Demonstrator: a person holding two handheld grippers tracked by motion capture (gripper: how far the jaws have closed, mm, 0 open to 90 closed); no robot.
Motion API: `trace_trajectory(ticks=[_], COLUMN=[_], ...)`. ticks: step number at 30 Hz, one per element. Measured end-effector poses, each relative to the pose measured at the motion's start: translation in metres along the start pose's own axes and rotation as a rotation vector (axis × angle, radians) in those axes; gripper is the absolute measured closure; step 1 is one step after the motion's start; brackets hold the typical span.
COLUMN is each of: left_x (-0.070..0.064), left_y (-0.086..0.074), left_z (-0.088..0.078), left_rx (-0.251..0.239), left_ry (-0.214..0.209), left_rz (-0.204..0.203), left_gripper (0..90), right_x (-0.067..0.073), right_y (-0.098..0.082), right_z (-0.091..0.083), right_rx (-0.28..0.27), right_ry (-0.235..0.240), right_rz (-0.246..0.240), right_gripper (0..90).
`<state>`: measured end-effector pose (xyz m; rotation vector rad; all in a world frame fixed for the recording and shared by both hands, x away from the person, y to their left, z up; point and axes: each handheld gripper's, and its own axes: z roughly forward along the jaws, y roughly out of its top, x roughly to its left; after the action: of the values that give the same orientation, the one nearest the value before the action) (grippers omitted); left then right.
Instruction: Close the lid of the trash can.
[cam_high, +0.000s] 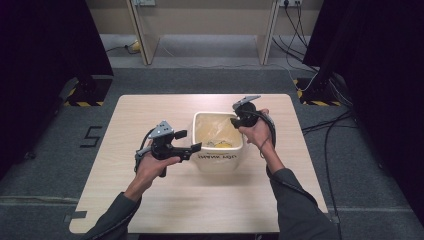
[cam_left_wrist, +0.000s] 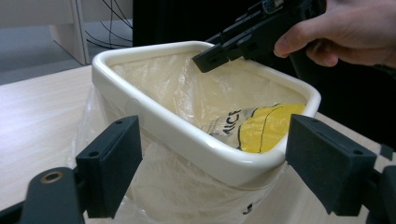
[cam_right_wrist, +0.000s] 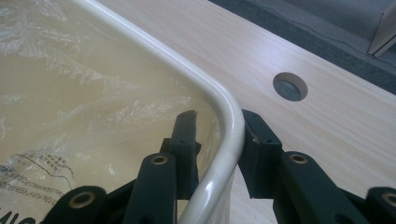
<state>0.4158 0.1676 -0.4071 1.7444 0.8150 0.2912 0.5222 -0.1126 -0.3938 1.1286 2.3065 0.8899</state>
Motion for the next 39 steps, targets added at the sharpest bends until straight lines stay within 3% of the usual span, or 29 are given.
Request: trace_trajectory(ticks=[2, 5, 7, 10, 16, 19, 21, 24, 26, 28, 30, 33, 35, 38, 39], left_x=[0.000, -0.001, -0.002, -0.003, -0.007, -0.004, 0.006, 0.015, 0.020, 0.021, 0.025, 0.024, 0.021, 0.020, 0.020], left_y=[0.000, -0.007, -0.012, -0.010, 0.012, 0.018, 0.018, 0.013, 0.007, 0.000, -0.004, -0.004, -0.001, 0.001, 0.001], left_z=[0.001, 0.005, 0.008, 0.007, -0.007, -0.004, 0.004, 0.011, 0.014, 0.019, 0.022, 0.023, 0.023, 0.021, 0.021], left_rx=[0.007, 0.075, 0.098, 0.077, 0.005, 0.016, 0.034, 0.061, 0.064, 0.068, 0.055, 0.049, 0.063, 0.068, 0.069], left_ry=[-0.005, 0.014, 0.006, -0.002, -0.002, 0.021, 0.054, 0.092, 0.094, 0.121, 0.096, 0.102, 0.119, 0.119, 0.116], left_rz=[0.000, 0.044, 0.036, 0.021, 0.029, 0.036, 0.031, 0.032, 0.023, 0.051, -0.006, -0.003, 0.034, 0.039, 0.035], left_gripper=[16.3, 15.7, 16.3, 18.0, 18.6, 18.7, 19.7, 20.9, 20.2, 20.1, 20.1, 19.7, 21.0, 21.6, 21.4], right_x=[-0.001, -0.001, 0.000, 0.001, 0.000, 0.000, 0.001, 0.001, 0.000, 0.000, 0.001, 0.001, 0.001, 0.000, -0.001], right_y=[-0.004, -0.006, -0.008, -0.009, -0.009, -0.009, -0.010, -0.010, -0.010, -0.011, -0.011, -0.011, -0.013, -0.012, -0.012], right_z=[0.001, 0.001, 0.002, 0.001, 0.002, 0.002, 0.002, 0.002, 0.002, 0.002, 0.002, 0.001, 0.001, 0.000, -0.001], right_rx=[-0.024, -0.036, -0.047, -0.055, -0.058, -0.058, -0.060, -0.062, -0.067, -0.073, -0.076, -0.076, -0.087, -0.094, -0.109], right_ry=[0.010, 0.007, 0.005, 0.005, 0.008, 0.007, 0.006, 0.008, 0.016, 0.023, 0.022, 0.024, 0.027, 0.013, 0.017], right_rz=[0.005, 0.003, -0.003, -0.004, -0.015, -0.014, -0.016, -0.016, -0.018, -0.017, -0.019, -0.019, -0.012, -0.002, 0.013], right_gripper=[68.8, 67.5, 66.5, 65.9, 65.2, 65.1, 64.9, 64.8, 64.6, 64.6, 64.5, 64.2, 63.5, 51.2, 51.0])
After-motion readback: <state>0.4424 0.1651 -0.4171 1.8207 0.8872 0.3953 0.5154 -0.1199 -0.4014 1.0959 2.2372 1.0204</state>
